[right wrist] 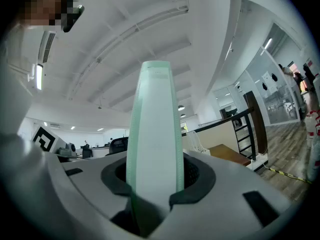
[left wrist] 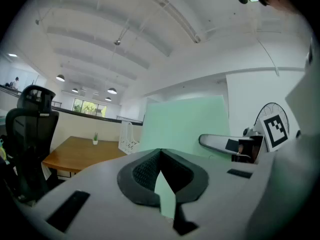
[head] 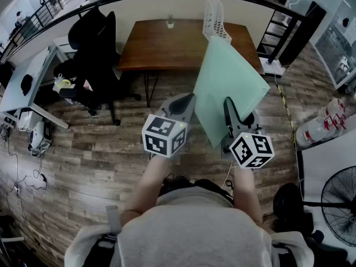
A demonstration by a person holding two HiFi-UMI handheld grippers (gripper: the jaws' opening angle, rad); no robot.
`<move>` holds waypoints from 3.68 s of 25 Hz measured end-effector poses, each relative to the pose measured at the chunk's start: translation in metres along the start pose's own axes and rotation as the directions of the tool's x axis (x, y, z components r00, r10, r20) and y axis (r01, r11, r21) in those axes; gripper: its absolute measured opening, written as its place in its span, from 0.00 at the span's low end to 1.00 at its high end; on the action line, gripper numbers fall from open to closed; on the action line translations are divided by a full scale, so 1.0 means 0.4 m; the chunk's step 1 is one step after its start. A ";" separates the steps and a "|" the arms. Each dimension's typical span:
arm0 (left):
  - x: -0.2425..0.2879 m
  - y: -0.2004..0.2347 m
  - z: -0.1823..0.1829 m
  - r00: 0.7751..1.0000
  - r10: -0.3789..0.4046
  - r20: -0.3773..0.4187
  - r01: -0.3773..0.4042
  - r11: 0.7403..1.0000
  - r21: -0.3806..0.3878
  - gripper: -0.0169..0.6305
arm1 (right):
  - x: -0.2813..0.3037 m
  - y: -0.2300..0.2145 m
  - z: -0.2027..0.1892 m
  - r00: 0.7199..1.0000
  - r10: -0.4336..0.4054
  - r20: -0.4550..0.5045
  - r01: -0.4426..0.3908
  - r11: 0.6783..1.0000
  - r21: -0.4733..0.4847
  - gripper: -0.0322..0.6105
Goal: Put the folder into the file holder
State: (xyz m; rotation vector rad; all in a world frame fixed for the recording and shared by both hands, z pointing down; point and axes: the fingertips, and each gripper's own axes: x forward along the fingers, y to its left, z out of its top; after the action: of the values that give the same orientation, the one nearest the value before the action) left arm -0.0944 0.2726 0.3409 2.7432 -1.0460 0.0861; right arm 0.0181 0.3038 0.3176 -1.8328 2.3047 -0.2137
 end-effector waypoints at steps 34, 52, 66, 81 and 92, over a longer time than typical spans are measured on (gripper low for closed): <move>0.048 0.141 -0.076 0.999 0.013 -0.039 -0.014 1.000 -0.026 0.05 | 0.136 -0.017 -0.030 1.000 0.005 0.019 -0.005 1.000 -0.028 0.30; 0.468 0.360 0.132 0.996 0.088 0.026 -0.090 0.994 0.062 0.05 | 0.589 -0.277 0.116 0.986 0.114 0.120 -0.113 0.994 -0.016 0.30; 0.640 0.415 0.076 0.994 0.105 -0.038 -0.105 0.994 -0.005 0.05 | 0.696 -0.439 0.082 0.992 0.093 0.088 -0.096 0.995 0.034 0.30; 0.862 0.430 0.106 0.998 -0.030 -0.062 0.030 1.000 -0.008 0.05 | 0.758 -0.600 0.114 0.992 -0.026 0.122 0.023 0.999 0.025 0.30; 1.043 0.537 0.206 0.994 -0.108 -0.018 0.109 0.994 0.013 0.05 | 0.917 -0.701 0.205 0.976 -0.100 0.191 0.110 0.993 -0.041 0.31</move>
State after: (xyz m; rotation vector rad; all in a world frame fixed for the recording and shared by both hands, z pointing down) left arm 0.0731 -0.1733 0.3494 2.8006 -0.8933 0.1000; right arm 0.2227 -0.1165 0.2810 -1.9117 2.1073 0.0055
